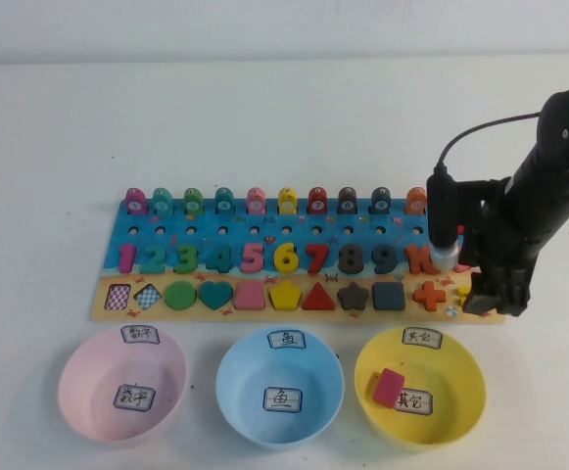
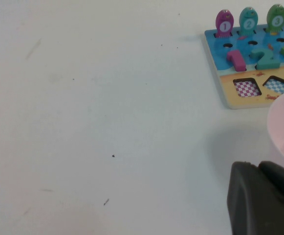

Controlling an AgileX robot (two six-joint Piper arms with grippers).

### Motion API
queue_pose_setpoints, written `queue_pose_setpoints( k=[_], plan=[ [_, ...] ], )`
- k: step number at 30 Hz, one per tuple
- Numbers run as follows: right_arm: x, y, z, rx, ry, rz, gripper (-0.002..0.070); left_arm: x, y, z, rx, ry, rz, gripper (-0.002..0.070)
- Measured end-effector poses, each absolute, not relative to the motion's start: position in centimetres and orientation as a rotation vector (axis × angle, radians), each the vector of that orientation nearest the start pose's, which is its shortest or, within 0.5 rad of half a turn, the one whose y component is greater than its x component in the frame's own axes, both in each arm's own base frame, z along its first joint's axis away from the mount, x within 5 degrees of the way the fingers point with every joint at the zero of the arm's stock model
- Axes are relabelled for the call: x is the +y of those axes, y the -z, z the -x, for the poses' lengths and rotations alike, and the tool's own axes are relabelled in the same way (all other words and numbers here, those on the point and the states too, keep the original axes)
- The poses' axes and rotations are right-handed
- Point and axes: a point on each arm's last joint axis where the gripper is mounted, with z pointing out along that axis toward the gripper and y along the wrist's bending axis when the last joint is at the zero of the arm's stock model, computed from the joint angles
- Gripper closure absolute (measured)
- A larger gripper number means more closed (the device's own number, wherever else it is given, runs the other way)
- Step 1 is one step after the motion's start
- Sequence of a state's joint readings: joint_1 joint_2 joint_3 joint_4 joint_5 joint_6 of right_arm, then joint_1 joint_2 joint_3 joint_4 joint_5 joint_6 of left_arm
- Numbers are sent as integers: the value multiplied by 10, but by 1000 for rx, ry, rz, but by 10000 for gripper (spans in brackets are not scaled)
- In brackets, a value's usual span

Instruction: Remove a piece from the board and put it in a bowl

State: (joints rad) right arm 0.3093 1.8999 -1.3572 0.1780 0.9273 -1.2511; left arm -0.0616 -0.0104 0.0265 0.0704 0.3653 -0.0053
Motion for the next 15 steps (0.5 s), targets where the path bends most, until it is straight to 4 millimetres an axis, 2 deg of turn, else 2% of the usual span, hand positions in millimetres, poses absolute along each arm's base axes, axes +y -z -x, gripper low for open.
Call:
queue_pose_setpoints(
  k=[15],
  plan=[
    [126,-182,-361,2184,-85,1951,199,-1,-172,-53,1862,-23,-96,680]
  ],
)
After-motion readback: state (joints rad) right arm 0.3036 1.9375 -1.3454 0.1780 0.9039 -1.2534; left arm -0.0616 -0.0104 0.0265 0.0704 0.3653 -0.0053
